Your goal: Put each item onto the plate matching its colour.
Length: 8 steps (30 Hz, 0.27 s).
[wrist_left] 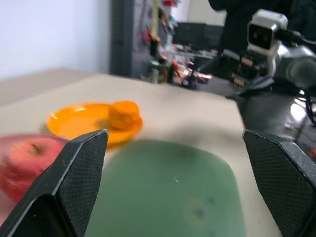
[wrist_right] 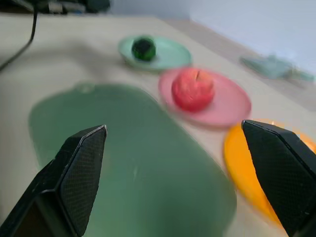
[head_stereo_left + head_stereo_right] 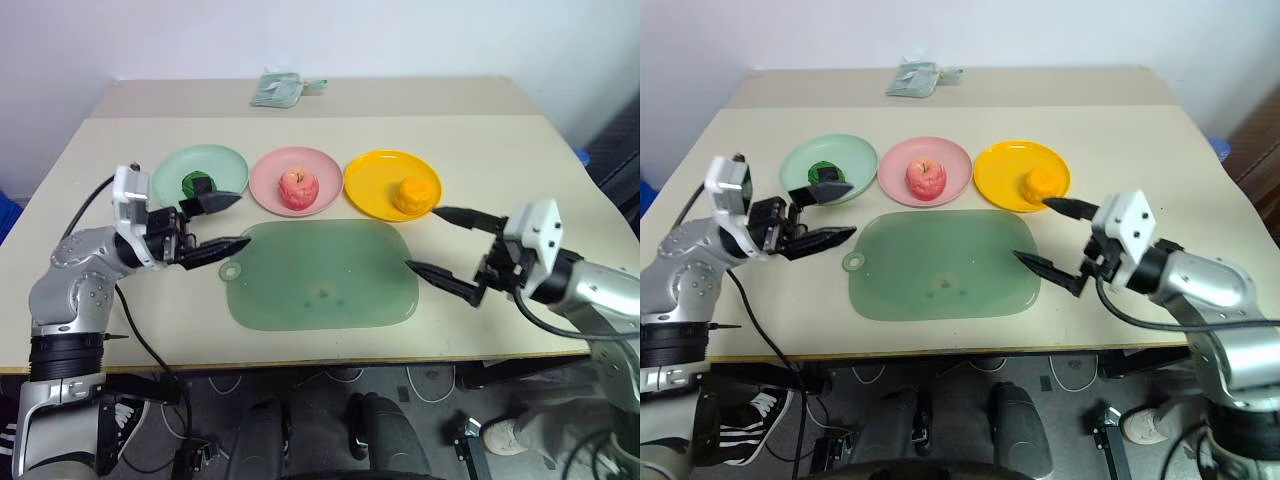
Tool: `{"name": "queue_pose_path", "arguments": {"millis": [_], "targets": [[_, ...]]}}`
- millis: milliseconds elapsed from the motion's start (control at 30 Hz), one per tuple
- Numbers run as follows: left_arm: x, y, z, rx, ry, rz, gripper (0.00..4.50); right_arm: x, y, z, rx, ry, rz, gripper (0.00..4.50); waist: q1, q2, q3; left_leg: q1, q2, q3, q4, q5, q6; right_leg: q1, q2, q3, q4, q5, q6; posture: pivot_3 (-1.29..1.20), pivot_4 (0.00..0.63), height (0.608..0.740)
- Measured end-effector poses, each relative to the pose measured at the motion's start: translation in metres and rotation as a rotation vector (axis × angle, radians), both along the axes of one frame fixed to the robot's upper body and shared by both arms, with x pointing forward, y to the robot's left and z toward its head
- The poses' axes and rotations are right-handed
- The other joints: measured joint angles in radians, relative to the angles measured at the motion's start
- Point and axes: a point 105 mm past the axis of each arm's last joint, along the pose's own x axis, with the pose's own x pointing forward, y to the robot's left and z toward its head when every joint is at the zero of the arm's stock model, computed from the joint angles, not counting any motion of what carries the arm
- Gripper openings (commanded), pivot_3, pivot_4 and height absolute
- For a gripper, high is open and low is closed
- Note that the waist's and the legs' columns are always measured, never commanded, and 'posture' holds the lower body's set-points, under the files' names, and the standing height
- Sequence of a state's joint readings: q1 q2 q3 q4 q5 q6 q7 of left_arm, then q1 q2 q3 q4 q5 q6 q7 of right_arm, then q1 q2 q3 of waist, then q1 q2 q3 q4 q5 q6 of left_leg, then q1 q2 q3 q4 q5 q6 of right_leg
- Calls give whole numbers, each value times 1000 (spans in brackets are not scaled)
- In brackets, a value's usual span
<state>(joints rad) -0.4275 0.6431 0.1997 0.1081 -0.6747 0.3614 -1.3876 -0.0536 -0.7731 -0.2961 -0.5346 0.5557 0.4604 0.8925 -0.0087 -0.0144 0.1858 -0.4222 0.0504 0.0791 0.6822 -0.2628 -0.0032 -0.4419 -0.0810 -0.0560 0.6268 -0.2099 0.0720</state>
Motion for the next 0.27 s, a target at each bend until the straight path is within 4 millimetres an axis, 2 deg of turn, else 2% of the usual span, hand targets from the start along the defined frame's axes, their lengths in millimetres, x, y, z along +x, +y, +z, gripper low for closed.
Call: {"name": "queue_pose_path", "arguments": {"millis": [167, 267], "targets": [[0, -13, -5, -2, 3, -38, 4500, 0, -13, 7, -23, -23, -62, 4457, 1, 0, 0, -1, 0, 0, 0, 0, 0, 0, 0, 0, -1, 0, 0, 0, 150, 740], [-1, -22, -7, -14, 5, -55, 4500, -3, -17, 3, -26, -3, -78, 4457, 3, 0, 0, -1, 0, 0, 0, 0, 0, 0, 0, 0, -1, 0, 1, 0, 150, 740]]}}
